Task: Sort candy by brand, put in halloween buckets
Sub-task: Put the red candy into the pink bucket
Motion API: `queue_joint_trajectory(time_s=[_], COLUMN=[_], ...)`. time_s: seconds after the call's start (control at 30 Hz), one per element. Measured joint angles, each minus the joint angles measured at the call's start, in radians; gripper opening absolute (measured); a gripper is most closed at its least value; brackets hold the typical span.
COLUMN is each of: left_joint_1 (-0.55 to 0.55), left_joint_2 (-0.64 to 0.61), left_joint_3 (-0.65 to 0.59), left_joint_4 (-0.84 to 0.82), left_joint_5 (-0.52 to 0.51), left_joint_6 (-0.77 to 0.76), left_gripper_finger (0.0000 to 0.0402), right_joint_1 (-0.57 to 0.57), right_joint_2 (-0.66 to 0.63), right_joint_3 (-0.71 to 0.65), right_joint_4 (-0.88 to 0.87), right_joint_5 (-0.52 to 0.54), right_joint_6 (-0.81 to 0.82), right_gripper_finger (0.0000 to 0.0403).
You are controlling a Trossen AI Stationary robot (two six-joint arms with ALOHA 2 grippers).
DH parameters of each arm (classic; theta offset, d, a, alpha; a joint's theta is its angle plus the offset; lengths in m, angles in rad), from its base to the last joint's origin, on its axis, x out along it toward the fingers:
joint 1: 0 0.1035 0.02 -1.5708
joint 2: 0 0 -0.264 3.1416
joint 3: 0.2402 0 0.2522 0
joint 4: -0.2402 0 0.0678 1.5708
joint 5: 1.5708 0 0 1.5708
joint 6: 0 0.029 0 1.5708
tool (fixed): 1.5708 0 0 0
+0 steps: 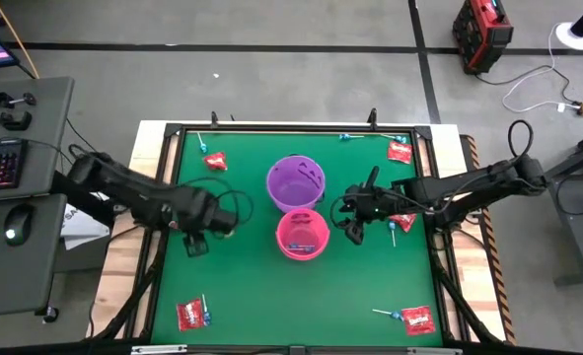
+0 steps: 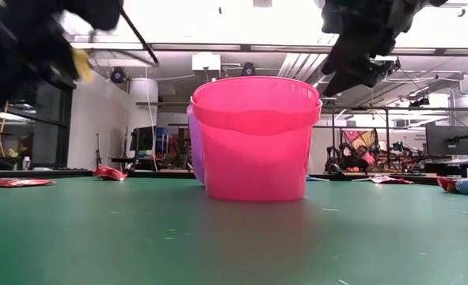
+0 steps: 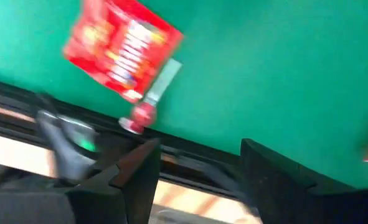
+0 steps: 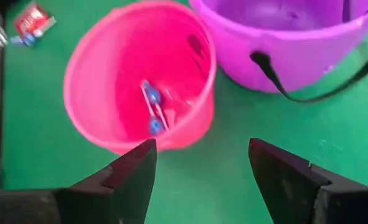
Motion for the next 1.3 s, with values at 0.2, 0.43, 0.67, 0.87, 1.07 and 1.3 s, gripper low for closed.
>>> queue_joint_trajectory(time_s=[0.2, 0.43, 0.67, 0.87, 1.07, 1.3], left_joint_1=[0.148, 0.207, 0.230, 0.217, 0.200, 0.194], left_joint_2=[0.142, 0.204, 0.208, 0.318, 0.451, 0.508], left_joint_3=[-0.036, -0.208, -0.211, -0.199, -0.212, -0.224], left_joint_4=[-0.007, 0.019, 0.066, 0.060, 0.068, 0.156], left_joint_5=[-0.022, -0.039, -0.036, -0.038, -0.038, -0.038], left_joint_6=[0.242, 0.311, 0.373, 0.303, 0.336, 0.338], left_gripper_finger=[0.0213, 0.0213, 0.0213, 0.0213, 0.0213, 0.0213], right_joint_1=[0.017, 0.038, 0.024, 0.006, -0.007, -0.005], right_joint_2=[0.000, 0.000, 0.000, 0.000, 0.000, 0.000], right_joint_3=[0.000, 0.000, 0.000, 0.000, 0.000, 0.000], right_joint_4=[0.015, 0.024, 0.066, 0.070, 0.071, 0.070], right_joint_5=[0.000, 0.035, 0.108, 0.108, 0.109, 0.109], right_joint_6=[0.059, 0.082, 0.032, 0.012, -0.013, -0.016], right_gripper_finger=[0.0248, 0.0248, 0.0248, 0.0248, 0.0248, 0.0248])
